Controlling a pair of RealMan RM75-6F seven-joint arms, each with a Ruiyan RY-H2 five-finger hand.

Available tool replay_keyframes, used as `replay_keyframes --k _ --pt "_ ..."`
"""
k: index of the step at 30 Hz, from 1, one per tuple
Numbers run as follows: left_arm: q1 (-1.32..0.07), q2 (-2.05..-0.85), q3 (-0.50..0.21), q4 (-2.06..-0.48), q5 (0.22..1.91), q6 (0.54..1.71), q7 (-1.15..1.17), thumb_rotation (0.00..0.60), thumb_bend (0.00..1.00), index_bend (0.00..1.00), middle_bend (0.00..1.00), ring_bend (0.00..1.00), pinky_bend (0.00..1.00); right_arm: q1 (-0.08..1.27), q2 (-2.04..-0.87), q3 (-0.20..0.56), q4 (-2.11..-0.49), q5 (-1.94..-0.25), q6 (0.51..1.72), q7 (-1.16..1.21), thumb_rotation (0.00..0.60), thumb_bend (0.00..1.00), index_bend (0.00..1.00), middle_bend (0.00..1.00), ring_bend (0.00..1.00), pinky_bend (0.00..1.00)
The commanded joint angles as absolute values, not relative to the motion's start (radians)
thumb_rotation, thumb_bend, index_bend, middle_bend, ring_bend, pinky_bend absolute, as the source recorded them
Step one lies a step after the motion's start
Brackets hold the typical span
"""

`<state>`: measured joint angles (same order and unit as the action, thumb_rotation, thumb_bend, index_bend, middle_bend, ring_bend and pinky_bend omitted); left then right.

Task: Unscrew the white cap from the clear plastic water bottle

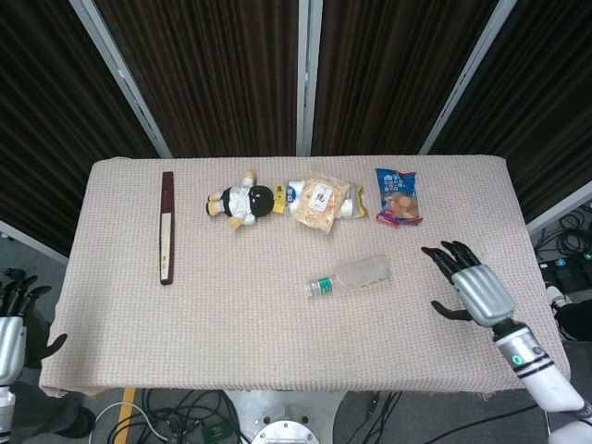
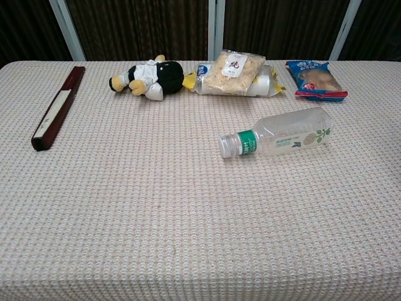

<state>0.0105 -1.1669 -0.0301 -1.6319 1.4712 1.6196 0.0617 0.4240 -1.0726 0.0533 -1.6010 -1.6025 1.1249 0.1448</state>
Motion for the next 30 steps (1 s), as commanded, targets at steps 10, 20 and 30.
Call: replay_keyframes --k 10,20,30 --pt "0.016 -1.174 -0.046 -1.613 1.463 1.620 0.045 0.600 0.11 0.24 0.12 0.07 0.03 0.706 -1.341 0.127 -1.425 -1.413 0.753 -0.125 0.600 0.19 0.00 0.12 0.00 0.02" --pt "0.012 -1.182 -0.058 -1.577 1.461 1.610 0.005 0.600 0.11 0.24 0.12 0.07 0.03 0.739 -1.459 0.114 -1.331 -1.383 0.760 -0.195 0.600 0.19 0.17 0.22 0.01 0.05" --pt "-0.002 -1.181 -0.066 -1.566 1.474 1.593 -0.022 0.600 0.10 0.24 0.12 0.07 0.03 0.735 -1.489 0.104 -1.314 -1.404 0.826 -0.180 0.600 0.26 0.48 0.41 0.21 0.26"
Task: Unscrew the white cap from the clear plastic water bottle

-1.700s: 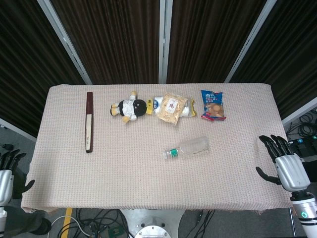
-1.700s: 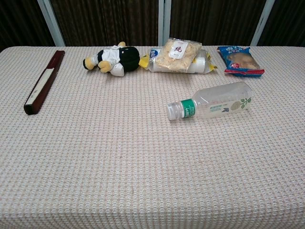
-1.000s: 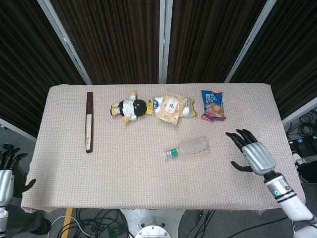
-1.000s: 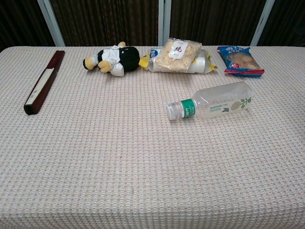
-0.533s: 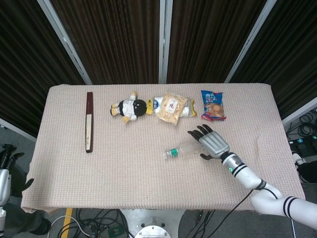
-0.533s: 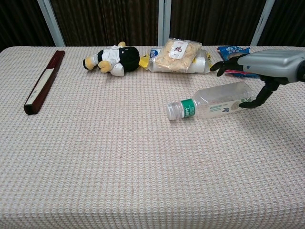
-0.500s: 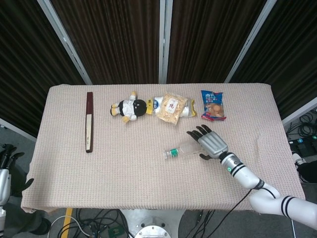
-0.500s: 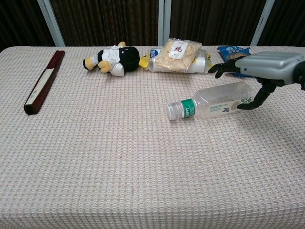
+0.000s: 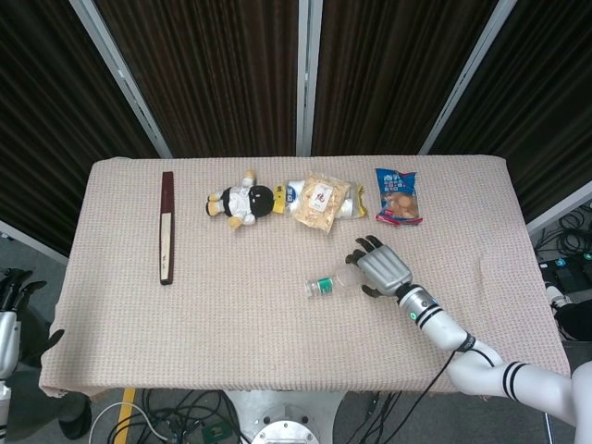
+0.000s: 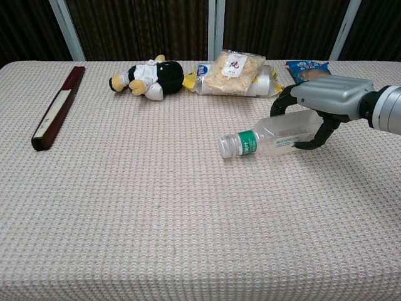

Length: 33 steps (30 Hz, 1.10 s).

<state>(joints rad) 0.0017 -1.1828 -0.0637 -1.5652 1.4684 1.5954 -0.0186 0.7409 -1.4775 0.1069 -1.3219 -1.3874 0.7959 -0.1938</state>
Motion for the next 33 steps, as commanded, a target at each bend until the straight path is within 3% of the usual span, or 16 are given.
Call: replay_keyframes --k 1,6,14,21,33 --pt "-0.007 -1.179 -0.067 -1.568 1.480 1.592 -0.025 0.600 0.10 0.24 0.12 0.07 0.03 0.731 -1.491 0.103 -1.315 -1.413 0.839 -0.165 0.600 0.28 0.53 0.42 0.24 0.31" --pt "-0.060 -1.161 -0.079 -1.590 1.551 1.569 -0.072 0.600 0.09 0.24 0.12 0.07 0.03 0.700 -1.475 0.107 -1.369 -1.481 0.945 0.044 0.600 0.32 0.63 0.49 0.34 0.44" --pt "-0.226 -1.177 -0.113 -1.643 1.735 1.500 -0.135 0.600 0.09 0.24 0.12 0.07 0.04 0.680 -1.457 0.112 -1.462 -1.571 1.073 0.377 0.600 0.35 0.65 0.53 0.37 0.49" --pt "-0.346 -1.228 -0.160 -1.696 1.793 1.452 -0.143 0.600 0.09 0.24 0.12 0.07 0.04 0.706 -1.485 0.120 -1.482 -1.583 1.069 0.545 0.600 0.39 0.65 0.54 0.39 0.52" --pt "-0.442 -1.296 -0.170 -1.740 1.812 1.423 -0.162 0.600 0.09 0.23 0.12 0.07 0.04 0.750 -1.522 0.129 -1.481 -1.593 1.058 0.604 0.600 0.40 0.65 0.55 0.41 0.54"
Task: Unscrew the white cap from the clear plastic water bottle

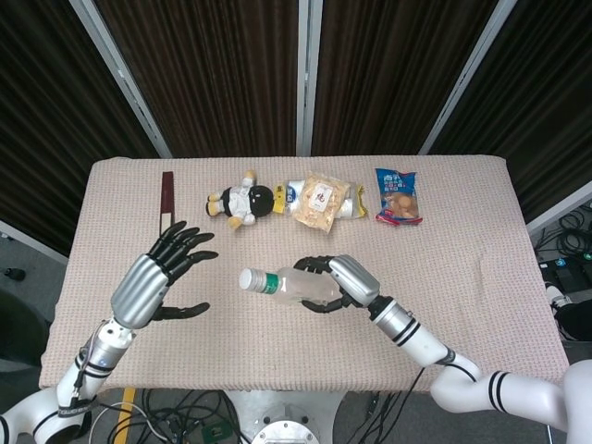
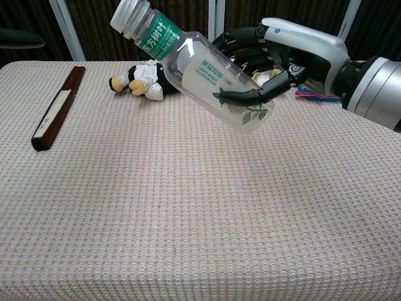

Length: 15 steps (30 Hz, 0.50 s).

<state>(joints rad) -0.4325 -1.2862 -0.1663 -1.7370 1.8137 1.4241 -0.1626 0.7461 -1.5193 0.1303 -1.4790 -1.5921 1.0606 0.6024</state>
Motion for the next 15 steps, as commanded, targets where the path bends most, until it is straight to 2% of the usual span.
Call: replay_keyframes --k 1,15 --pt "-0.447 -1.300 -0.171 -1.740 1.808 1.422 -0.163 0.600 0.09 0.23 0.12 0.07 0.04 0.752 -1.524 0.129 -1.481 -1.593 1.057 0.606 0.600 0.40 0.65 0.55 0.41 0.54" --pt "-0.491 -1.355 -0.169 -1.722 1.781 1.419 -0.135 0.600 0.09 0.23 0.12 0.07 0.04 0.764 -1.538 0.112 -1.492 -1.597 1.060 0.615 0.600 0.40 0.65 0.55 0.41 0.54"
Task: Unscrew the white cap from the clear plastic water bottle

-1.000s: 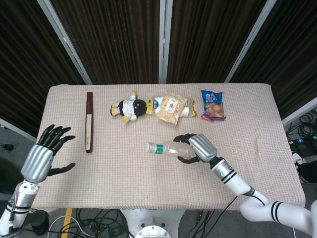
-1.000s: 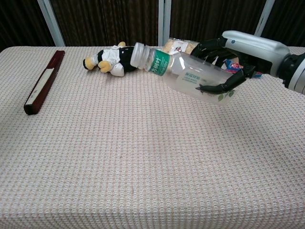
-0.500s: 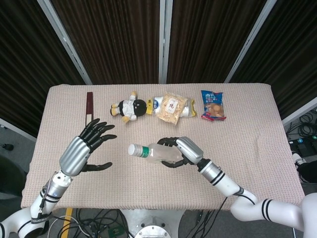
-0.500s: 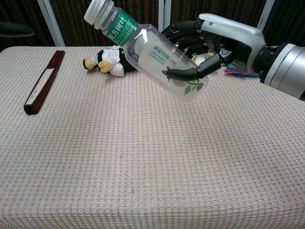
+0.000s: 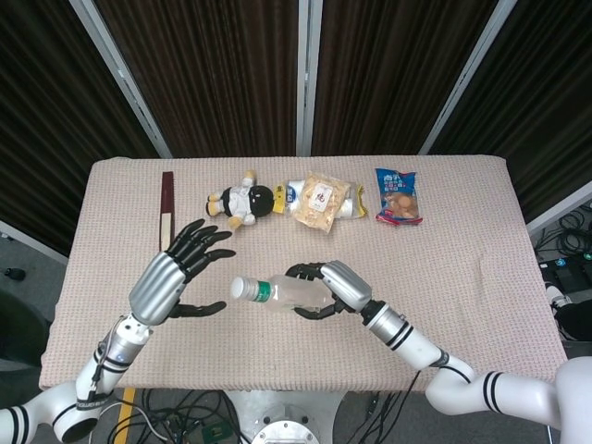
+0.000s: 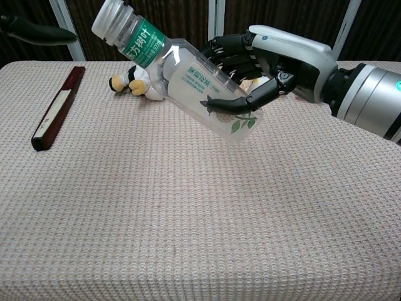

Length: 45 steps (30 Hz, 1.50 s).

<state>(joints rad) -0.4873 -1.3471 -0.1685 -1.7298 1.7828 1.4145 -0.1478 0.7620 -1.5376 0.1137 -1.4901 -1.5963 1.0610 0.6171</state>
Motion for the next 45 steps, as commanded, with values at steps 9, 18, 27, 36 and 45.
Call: replay_keyframes --k 9,18,27,36,45 --pt "-0.497 -1.367 -0.159 -1.722 1.783 1.439 -0.102 0.600 0.09 0.23 0.12 0.07 0.04 0.780 -1.538 0.115 -1.502 -1.588 1.043 0.599 0.600 0.40 0.65 0.55 0.41 0.54" --pt "-0.506 -1.369 -0.147 -1.736 1.788 1.447 -0.111 0.600 0.09 0.23 0.12 0.07 0.04 0.788 -1.541 0.114 -1.507 -1.581 1.037 0.589 0.600 0.40 0.65 0.55 0.41 0.54" --pt "-0.507 -1.357 -0.137 -1.751 1.794 1.458 -0.109 0.600 0.09 0.23 0.12 0.07 0.04 0.787 -1.542 0.109 -1.506 -1.574 1.036 0.578 0.600 0.40 0.65 0.55 0.41 0.55" --pt "-0.507 -1.304 -0.098 -1.775 1.797 1.422 -0.107 0.600 0.09 0.25 0.11 0.07 0.04 0.786 -1.532 0.100 -1.504 -1.582 1.040 0.595 0.600 0.40 0.66 0.55 0.41 0.55" --pt "-0.518 -1.267 -0.081 -1.784 1.787 1.389 -0.139 0.600 0.22 0.30 0.11 0.07 0.04 0.789 -1.526 0.090 -1.498 -1.602 1.048 0.616 0.600 0.40 0.66 0.55 0.41 0.55"
